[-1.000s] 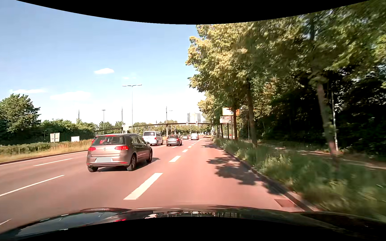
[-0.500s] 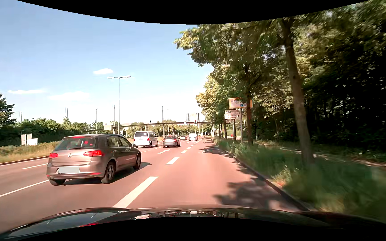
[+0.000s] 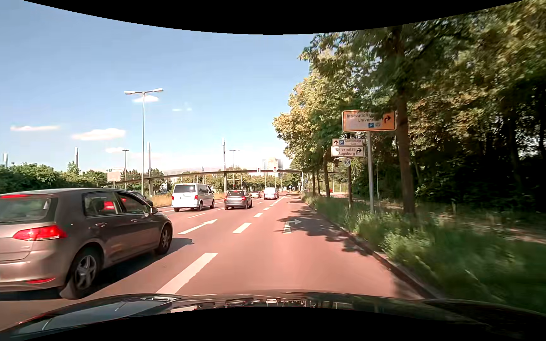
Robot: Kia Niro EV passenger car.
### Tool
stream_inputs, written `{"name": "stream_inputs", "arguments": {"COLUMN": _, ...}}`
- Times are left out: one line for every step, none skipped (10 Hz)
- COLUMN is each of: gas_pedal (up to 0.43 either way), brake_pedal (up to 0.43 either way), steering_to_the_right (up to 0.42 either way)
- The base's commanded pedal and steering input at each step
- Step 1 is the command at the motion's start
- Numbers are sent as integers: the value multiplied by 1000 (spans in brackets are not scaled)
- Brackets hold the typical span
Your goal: Follow the waypoints while adhering to traffic rules and regulations
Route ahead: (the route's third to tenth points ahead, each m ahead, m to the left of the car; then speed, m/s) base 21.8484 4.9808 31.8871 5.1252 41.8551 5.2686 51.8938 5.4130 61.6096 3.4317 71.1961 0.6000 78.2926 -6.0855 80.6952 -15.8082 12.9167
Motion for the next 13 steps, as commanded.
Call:
{"name": "stream_inputs", "arguments": {"gas_pedal": 8, "brake_pedal": 6, "steering_to_the_right": -1}}
{"name": "stream_inputs", "arguments": {"gas_pedal": 8, "brake_pedal": 6, "steering_to_the_right": -1}}
{"name": "stream_inputs", "arguments": {"gas_pedal": 0, "brake_pedal": 6, "steering_to_the_right": -1}}
{"name": "stream_inputs", "arguments": {"gas_pedal": 0, "brake_pedal": 6, "steering_to_the_right": -1}}
{"name": "stream_inputs", "arguments": {"gas_pedal": 0, "brake_pedal": 6, "steering_to_the_right": 0}}
{"name": "stream_inputs", "arguments": {"gas_pedal": 0, "brake_pedal": 6, "steering_to_the_right": -1}}
{"name": "stream_inputs", "arguments": {"gas_pedal": 0, "brake_pedal": 6, "steering_to_the_right": 0}}
{"name": "stream_inputs", "arguments": {"gas_pedal": 0, "brake_pedal": 6, "steering_to_the_right": 0}}
{"name": "stream_inputs", "arguments": {"gas_pedal": 0, "brake_pedal": 6, "steering_to_the_right": 0}}
{"name": "stream_inputs", "arguments": {"gas_pedal": 0, "brake_pedal": 6, "steering_to_the_right": 0}}
{"name": "stream_inputs", "arguments": {"gas_pedal": 0, "brake_pedal": 6, "steering_to_the_right": 0}}
{"name": "stream_inputs", "arguments": {"gas_pedal": 0, "brake_pedal": 6, "steering_to_the_right": 0}}
{"name": "stream_inputs", "arguments": {"gas_pedal": 0, "brake_pedal": 6, "steering_to_the_right": 0}}
